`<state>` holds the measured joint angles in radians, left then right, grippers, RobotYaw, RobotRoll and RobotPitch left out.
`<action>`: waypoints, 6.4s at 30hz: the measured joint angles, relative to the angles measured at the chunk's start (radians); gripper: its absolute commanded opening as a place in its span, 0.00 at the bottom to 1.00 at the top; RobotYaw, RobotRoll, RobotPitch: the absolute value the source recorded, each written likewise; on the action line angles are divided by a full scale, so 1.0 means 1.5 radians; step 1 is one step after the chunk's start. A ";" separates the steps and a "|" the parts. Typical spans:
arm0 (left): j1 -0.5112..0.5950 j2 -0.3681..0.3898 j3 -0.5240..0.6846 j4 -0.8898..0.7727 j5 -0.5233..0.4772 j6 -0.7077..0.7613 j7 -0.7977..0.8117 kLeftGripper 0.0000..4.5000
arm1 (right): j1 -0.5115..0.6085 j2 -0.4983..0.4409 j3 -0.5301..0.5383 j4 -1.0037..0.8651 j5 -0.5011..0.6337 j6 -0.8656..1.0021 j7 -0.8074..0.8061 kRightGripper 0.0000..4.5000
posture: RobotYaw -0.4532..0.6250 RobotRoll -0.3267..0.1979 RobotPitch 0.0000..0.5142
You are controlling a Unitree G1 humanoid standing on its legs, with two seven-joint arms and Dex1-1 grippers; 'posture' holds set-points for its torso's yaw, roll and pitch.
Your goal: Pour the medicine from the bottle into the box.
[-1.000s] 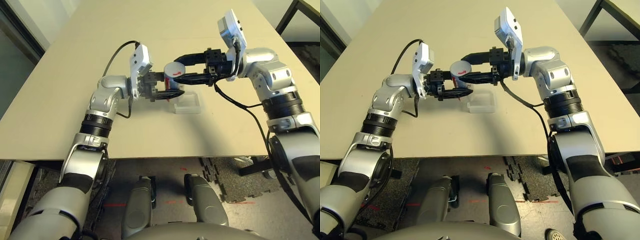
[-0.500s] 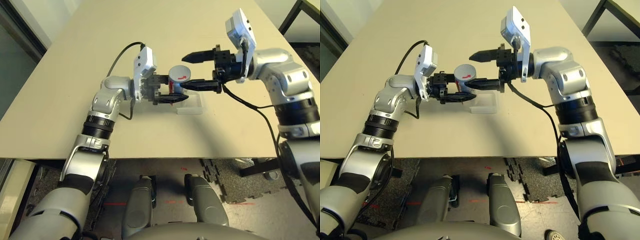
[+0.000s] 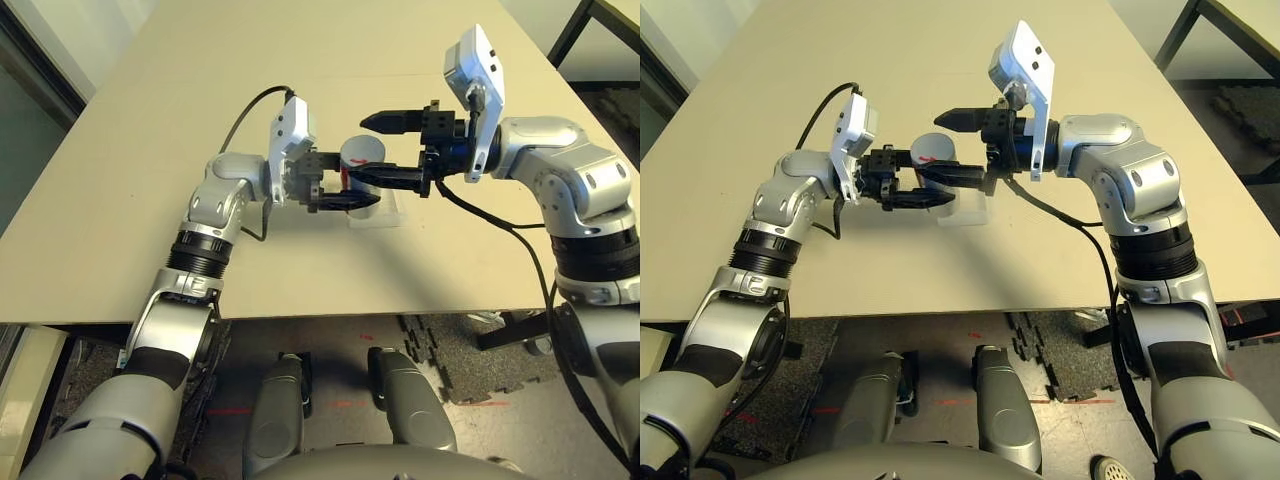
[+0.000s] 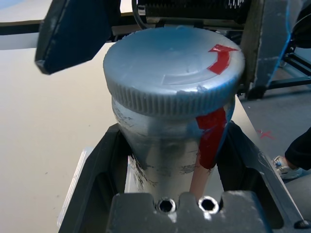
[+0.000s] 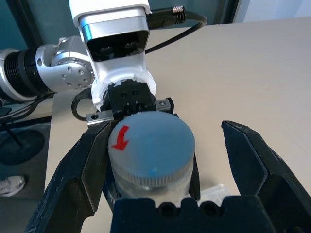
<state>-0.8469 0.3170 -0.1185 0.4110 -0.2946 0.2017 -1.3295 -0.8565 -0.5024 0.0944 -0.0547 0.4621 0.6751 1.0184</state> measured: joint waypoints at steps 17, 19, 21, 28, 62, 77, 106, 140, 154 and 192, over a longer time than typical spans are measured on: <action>0.001 0.004 0.000 0.000 0.001 0.005 0.020 0.62 | 0.019 -0.017 -0.014 0.010 0.009 -0.028 -0.011 1.00 | 0.29 0.62 0.32; 0.001 0.007 0.001 0.000 0.001 0.006 0.026 0.62 | 0.027 -0.029 -0.022 0.006 0.020 -0.022 -0.011 1.00 | 0.29 0.62 0.32; 0.001 0.010 0.002 0.000 0.001 0.006 0.027 0.62 | 0.034 -0.041 -0.029 0.003 0.028 -0.018 -0.011 1.00 | 0.29 0.62 0.32; 0.001 0.009 0.001 0.000 0.000 0.001 0.011 0.62 | 0.107 -0.114 -0.102 -0.002 0.027 0.016 -0.055 1.00 | 0.27 0.62 0.32; -0.014 -0.004 -0.002 0.040 0.000 -0.021 0.006 0.62 | 0.029 -0.022 -0.015 -0.050 0.053 0.059 -0.082 1.00 | 0.28 0.62 0.35; -0.010 -0.005 -0.001 0.052 0.001 -0.025 0.013 0.62 | 0.065 -0.060 -0.034 -0.067 0.053 0.058 -0.082 1.00 | 0.26 0.62 0.32; -0.032 -0.016 -0.002 0.105 0.009 -0.059 0.001 0.62 | 0.056 -0.056 -0.062 -0.139 0.113 0.139 -0.135 1.00 | 0.25 0.62 0.32; -0.032 -0.019 -0.007 0.097 0.011 -0.057 -0.001 0.62 | 0.028 -0.021 0.008 -0.067 0.031 0.044 -0.079 0.57 | 0.27 0.62 0.32; -0.036 -0.021 -0.004 0.098 0.011 -0.057 0.003 0.62 | -0.090 0.066 -0.109 -0.001 0.097 0.154 -0.212 0.57 | 0.27 0.62 0.33; -0.076 -0.037 0.179 0.472 0.109 -0.315 0.655 0.62 | 0.122 0.151 -0.151 0.420 -0.201 -0.317 -0.538 0.57 | 0.29 0.62 0.30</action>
<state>-0.9608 0.2617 0.1506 1.1189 -0.1315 -0.2708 -0.3468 -0.6740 -0.2764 -0.1319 0.5755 0.1604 0.1999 0.2115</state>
